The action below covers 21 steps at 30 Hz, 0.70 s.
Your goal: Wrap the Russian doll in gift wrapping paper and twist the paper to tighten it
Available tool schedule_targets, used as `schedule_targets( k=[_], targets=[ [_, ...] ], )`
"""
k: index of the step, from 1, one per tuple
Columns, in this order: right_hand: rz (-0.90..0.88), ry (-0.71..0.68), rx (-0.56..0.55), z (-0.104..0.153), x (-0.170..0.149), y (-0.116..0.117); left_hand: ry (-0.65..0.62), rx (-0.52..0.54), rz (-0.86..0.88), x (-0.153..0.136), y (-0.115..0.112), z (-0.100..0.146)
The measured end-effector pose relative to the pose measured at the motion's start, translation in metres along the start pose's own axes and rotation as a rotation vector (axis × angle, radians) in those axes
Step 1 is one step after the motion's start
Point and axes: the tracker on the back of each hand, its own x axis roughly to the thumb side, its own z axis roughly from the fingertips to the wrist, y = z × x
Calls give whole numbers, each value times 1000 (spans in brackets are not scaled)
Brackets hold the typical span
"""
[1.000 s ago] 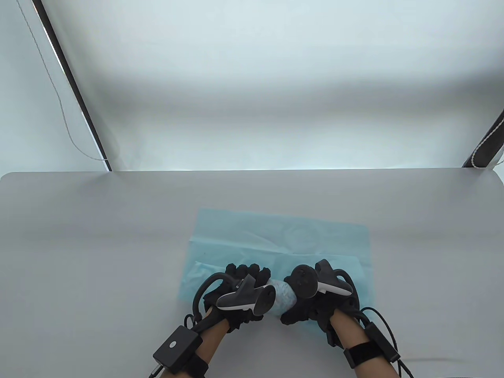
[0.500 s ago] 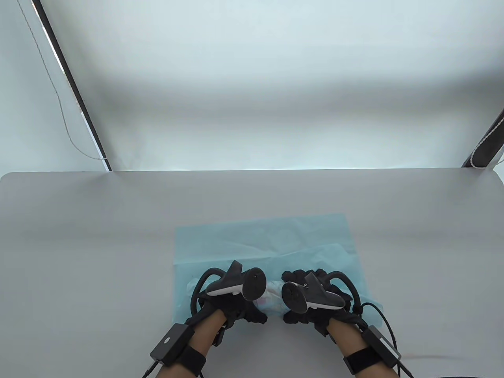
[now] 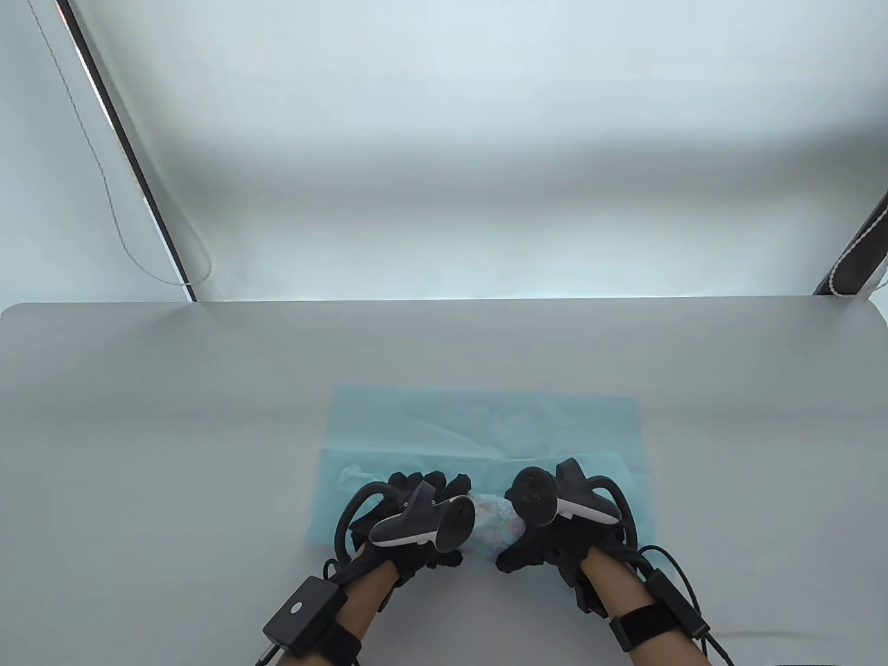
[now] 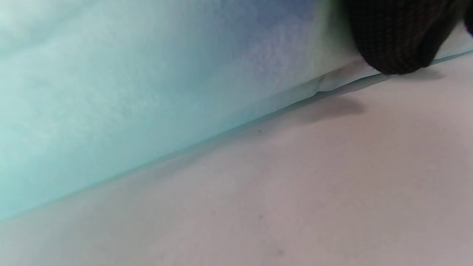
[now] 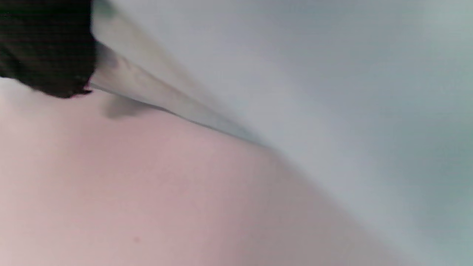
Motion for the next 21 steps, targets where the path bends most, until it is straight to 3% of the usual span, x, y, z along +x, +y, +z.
schedule_targets(
  k=[5, 11, 21],
  targets=[
    [107, -96, -125, 3, 3, 2, -28, -60, 103, -10, -1, -3],
    [115, -163, -165, 3, 2, 2, -51, -147, 233, -20, -4, -4],
    [-57, -89, -75, -1, -6, 2, -42, -79, 60, 0, -2, -2]
  ],
)
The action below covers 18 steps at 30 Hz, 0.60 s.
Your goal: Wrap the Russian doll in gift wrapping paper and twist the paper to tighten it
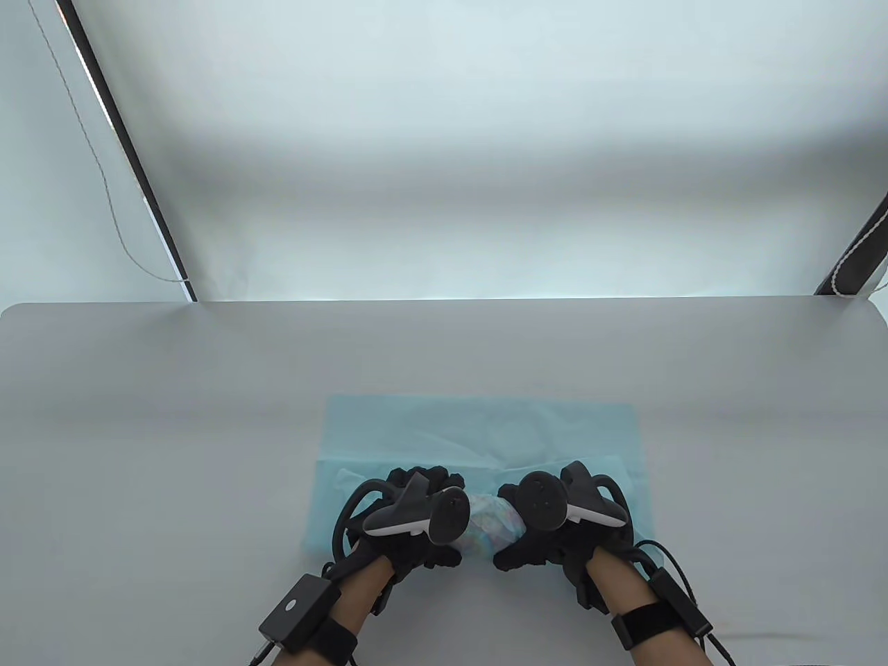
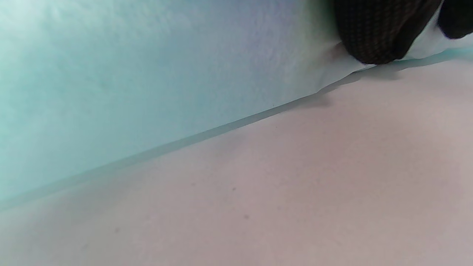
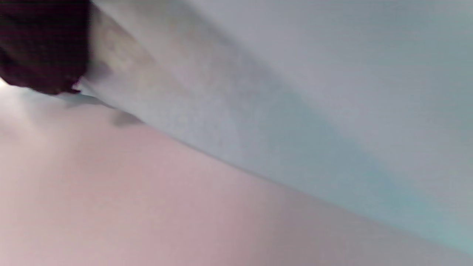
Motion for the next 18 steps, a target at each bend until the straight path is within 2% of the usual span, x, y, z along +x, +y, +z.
schedule_targets(
  k=[3, 6, 11, 14, 18],
  targets=[
    [-52, 25, 47, -1, -2, -1, -1, 73, -34, 0, 0, -1],
    [-29, 21, 85, -1, 0, -1, -34, 116, -3, -4, -1, 0],
    [134, 8, 58, -1, 11, 0, -47, 52, 57, -10, 5, -2],
    [220, -41, 17, -1, 18, 1, -49, -24, 131, -15, 6, -4],
    [194, -67, -2, -1, 19, 2, -64, -80, 182, -20, 4, -3]
  ],
)
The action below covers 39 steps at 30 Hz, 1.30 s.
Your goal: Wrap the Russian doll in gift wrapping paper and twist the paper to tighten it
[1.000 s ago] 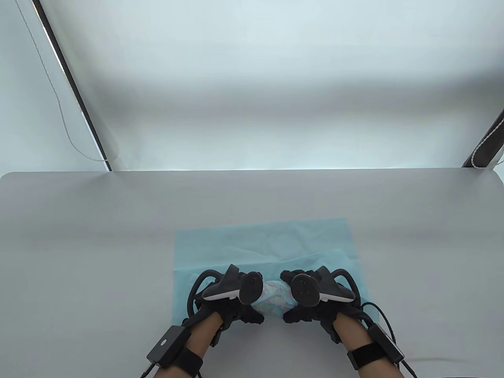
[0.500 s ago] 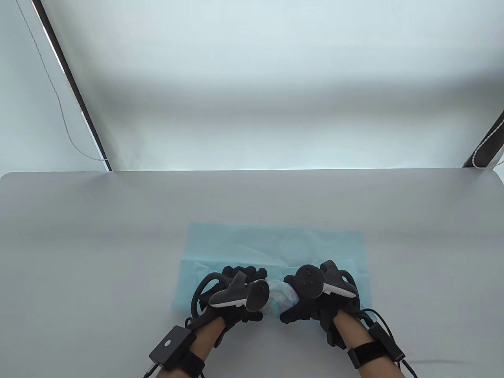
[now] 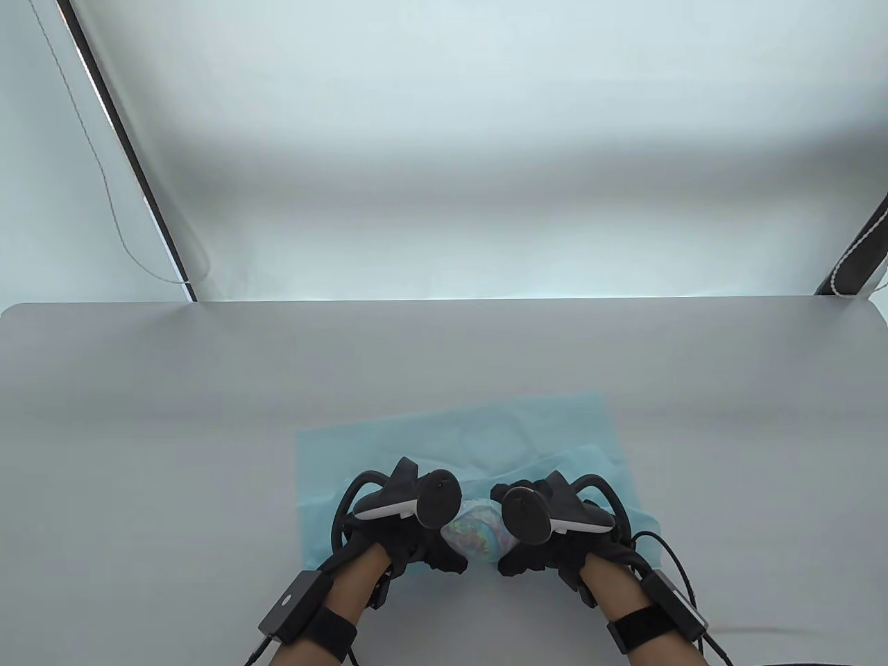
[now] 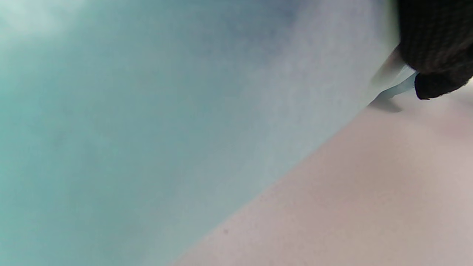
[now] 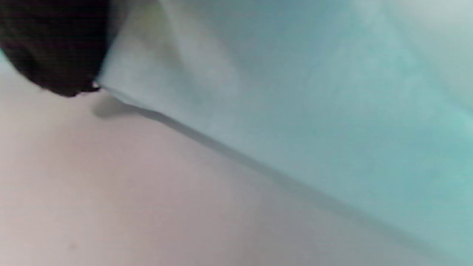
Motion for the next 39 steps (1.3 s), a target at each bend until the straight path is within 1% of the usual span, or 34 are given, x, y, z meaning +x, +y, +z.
schedule_targets(
  k=[2, 3, 4, 6, 10, 13, 14, 15, 16, 17, 19, 21, 22, 24, 27, 30, 32, 35, 37, 39],
  targets=[
    [-5, 1, -10, 0, 0, 0, 16, -48, -7, 2, -1, 1],
    [-9, 9, -3, -1, -1, 0, 27, -54, -34, 6, -1, 3],
    [-42, 28, 19, -2, -1, 0, 41, -36, -79, 10, -1, 3],
    [-64, 43, 32, -3, -2, -1, 69, -74, -139, 18, 0, 2],
    [-141, 77, 90, -5, -5, -1, 63, 25, -256, 30, -3, 1],
    [-158, 81, 101, -5, -6, -1, 24, 82, -248, 26, -3, 1],
    [-157, 77, 101, -5, -7, -1, 12, 120, -244, 24, -3, 1],
    [-142, 67, 97, -3, -7, 0, 8, 127, -240, 23, -2, 1],
    [-122, 58, 70, -1, -7, 0, 11, 119, -233, 22, -1, 0],
    [-94, 47, 39, 0, -7, 0, 12, 80, -202, 20, 0, -2],
    [34, 45, -39, 4, -1, 0, 12, 19, -128, 14, 2, -5],
    [167, 29, -81, 4, 4, 0, 21, -32, -12, 8, 1, -6],
    [177, 22, -91, 4, 5, 0, 21, -39, 13, 6, 0, -6],
    [138, 2, -97, 3, 4, 0, 19, -73, 55, 1, 0, -5],
    [74, -9, -80, 2, 2, 0, 16, -116, 68, 3, 0, -3],
    [4, 28, -20, 0, -1, 0, 35, -62, -56, 15, 1, 3],
    [-24, 43, 10, -1, -2, -1, 37, -62, -142, 23, 1, 3],
    [-70, 69, 88, -1, -5, -3, 9, -5, -228, 33, -2, 3],
    [-101, 80, 134, -2, -8, -4, -4, 24, -249, 35, -3, 2],
    [-96, 79, 146, -2, -9, -3, -22, 58, -197, 31, -3, 1]
  ],
)
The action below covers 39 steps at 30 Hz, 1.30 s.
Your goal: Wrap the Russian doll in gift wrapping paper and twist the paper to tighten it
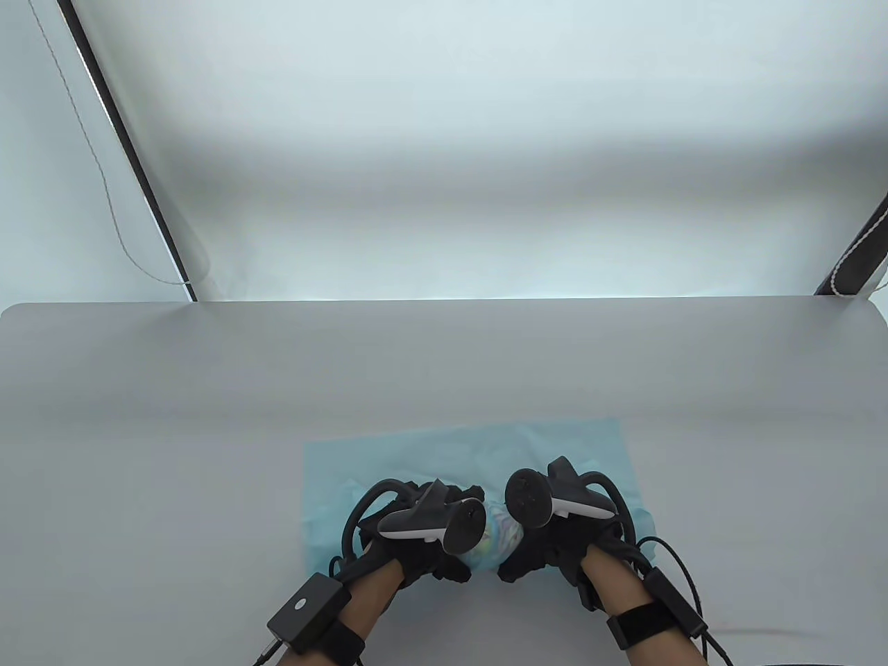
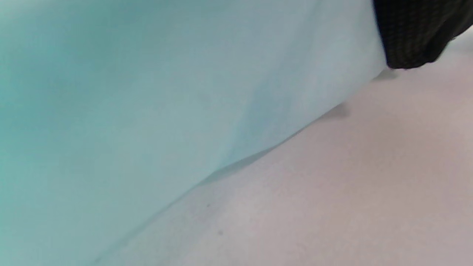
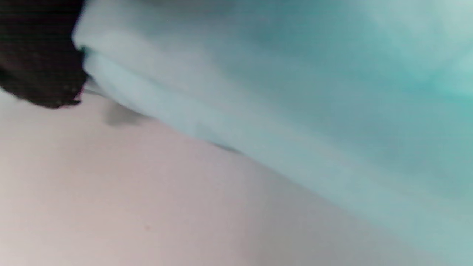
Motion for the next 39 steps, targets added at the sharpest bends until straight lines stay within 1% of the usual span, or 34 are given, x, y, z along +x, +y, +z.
schedule_targets(
  k=[1, 3, 4, 5, 7, 9, 13, 15, 18, 19, 21, 23, 25, 26, 27, 29, 30, 31, 34, 35, 36, 38, 39],
  targets=[
    [-3, -4, -8, 1, -1, 1, -4, 6, 15, -2, 0, -1],
    [27, -16, -79, 6, -1, 2, -1, -41, 66, -8, 1, -5],
    [74, -39, -131, 8, 1, 2, -8, -81, 116, -12, 1, -8],
    [102, -42, -155, 9, 3, 2, -8, -102, 139, -14, 2, -10],
    [193, -60, -152, 11, 10, 4, -10, -140, 186, -17, 2, -12],
    [261, -87, -194, 11, 13, 5, -6, -161, 252, -20, -1, -12],
    [189, -89, -212, 10, 11, 5, -8, -154, 248, -20, -2, -9],
    [185, -86, -200, 9, 11, 4, 7, -139, 187, -15, -1, -5],
    [126, -50, -146, 8, 10, 1, 49, -100, 32, -2, 2, 0],
    [101, -41, -125, 8, 8, 0, 61, -81, -8, 2, 2, 0],
    [1, -12, -47, 6, 3, -2, 79, -34, -131, 11, 1, 0],
    [-73, 5, 14, 6, -2, -1, 76, -3, -168, 15, 1, -2],
    [-91, 17, 46, 7, -4, 0, 47, 16, -119, 13, 1, -5],
    [-81, 17, 45, 8, -4, 0, 43, 17, -110, 12, 2, -6],
    [-63, 18, 33, 10, -3, 0, 43, 7, -97, 10, 3, -8],
    [38, 25, -38, 12, 2, 1, 38, -56, -31, 4, 6, -12],
    [83, 25, -53, 13, 5, 2, 35, -77, 12, 1, 7, -13],
    [120, 24, -64, 15, 8, 4, 39, -70, 32, -1, 8, -14],
    [292, -43, -181, 24, 17, 11, 29, -106, 110, -6, 8, -15],
    [298, -50, -201, 25, 17, 12, 21, -118, 132, -7, 7, -15],
    [263, -49, -195, 25, 16, 12, 18, -120, 143, -7, 7, -15],
    [230, -59, -205, 23, 14, 10, 19, -131, 137, -6, 5, -13],
    [228, -60, -209, 22, 13, 8, 23, -129, 108, -4, 4, -11]
  ],
)
